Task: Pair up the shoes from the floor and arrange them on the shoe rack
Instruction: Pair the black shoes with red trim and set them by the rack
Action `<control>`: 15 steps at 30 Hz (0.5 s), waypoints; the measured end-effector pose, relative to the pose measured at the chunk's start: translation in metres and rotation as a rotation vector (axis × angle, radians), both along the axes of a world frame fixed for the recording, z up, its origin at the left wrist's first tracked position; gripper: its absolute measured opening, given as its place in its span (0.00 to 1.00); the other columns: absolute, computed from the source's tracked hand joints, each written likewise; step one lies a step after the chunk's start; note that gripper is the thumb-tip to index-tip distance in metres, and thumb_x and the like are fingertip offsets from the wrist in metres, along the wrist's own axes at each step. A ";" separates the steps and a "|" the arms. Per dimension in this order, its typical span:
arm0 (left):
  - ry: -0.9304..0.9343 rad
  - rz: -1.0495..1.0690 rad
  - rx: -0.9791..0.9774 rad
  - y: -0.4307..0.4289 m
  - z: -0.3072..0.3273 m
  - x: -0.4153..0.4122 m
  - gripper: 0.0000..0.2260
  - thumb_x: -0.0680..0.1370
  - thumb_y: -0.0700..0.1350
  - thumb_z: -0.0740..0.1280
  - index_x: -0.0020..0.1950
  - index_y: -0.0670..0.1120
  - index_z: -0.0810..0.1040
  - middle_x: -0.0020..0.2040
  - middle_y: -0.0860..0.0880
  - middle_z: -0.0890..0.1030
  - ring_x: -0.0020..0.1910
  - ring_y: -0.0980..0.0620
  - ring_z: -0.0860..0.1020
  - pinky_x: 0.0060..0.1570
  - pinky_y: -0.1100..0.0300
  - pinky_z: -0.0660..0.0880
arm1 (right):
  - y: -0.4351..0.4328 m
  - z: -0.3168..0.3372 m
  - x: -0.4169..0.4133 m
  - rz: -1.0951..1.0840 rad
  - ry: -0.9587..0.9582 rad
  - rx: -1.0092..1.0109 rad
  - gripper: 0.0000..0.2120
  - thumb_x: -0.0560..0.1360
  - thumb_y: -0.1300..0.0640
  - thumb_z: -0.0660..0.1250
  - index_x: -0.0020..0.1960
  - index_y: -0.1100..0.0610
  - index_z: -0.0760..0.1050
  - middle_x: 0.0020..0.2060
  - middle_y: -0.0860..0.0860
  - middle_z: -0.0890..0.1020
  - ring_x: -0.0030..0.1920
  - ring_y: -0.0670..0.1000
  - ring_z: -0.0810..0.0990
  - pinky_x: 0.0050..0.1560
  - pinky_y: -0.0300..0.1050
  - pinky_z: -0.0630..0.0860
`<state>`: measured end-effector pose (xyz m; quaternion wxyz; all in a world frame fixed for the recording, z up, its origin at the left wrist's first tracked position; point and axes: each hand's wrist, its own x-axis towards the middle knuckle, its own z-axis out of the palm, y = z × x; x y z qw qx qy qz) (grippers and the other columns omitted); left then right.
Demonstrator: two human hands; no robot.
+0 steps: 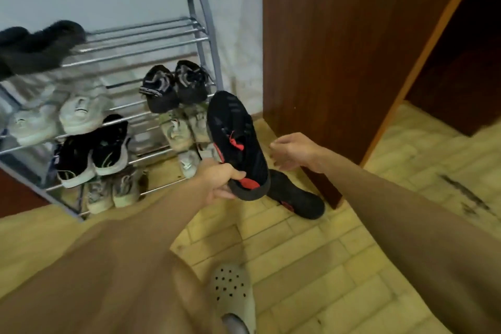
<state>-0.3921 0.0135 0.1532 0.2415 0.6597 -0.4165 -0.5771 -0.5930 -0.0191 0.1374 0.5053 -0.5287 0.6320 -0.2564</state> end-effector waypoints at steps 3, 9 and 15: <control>-0.060 -0.046 0.099 -0.019 -0.046 -0.033 0.14 0.76 0.33 0.67 0.61 0.38 0.74 0.61 0.40 0.78 0.52 0.40 0.80 0.43 0.55 0.80 | -0.012 -0.070 -0.044 -0.101 0.097 0.144 0.16 0.79 0.56 0.64 0.64 0.62 0.73 0.45 0.52 0.79 0.44 0.51 0.80 0.37 0.41 0.80; -0.172 -0.101 0.209 -0.037 -0.148 -0.039 0.20 0.74 0.37 0.69 0.65 0.44 0.72 0.59 0.45 0.78 0.58 0.43 0.77 0.49 0.51 0.77 | -0.018 -0.196 -0.085 -0.192 0.420 0.349 0.16 0.79 0.49 0.61 0.60 0.59 0.70 0.56 0.58 0.77 0.55 0.57 0.77 0.51 0.49 0.76; -0.200 -0.003 0.267 -0.029 -0.200 -0.019 0.18 0.71 0.37 0.73 0.60 0.42 0.76 0.52 0.44 0.81 0.50 0.43 0.80 0.42 0.50 0.81 | -0.017 -0.270 -0.075 -0.461 0.610 0.360 0.23 0.79 0.46 0.60 0.69 0.57 0.66 0.65 0.59 0.74 0.67 0.62 0.67 0.66 0.54 0.67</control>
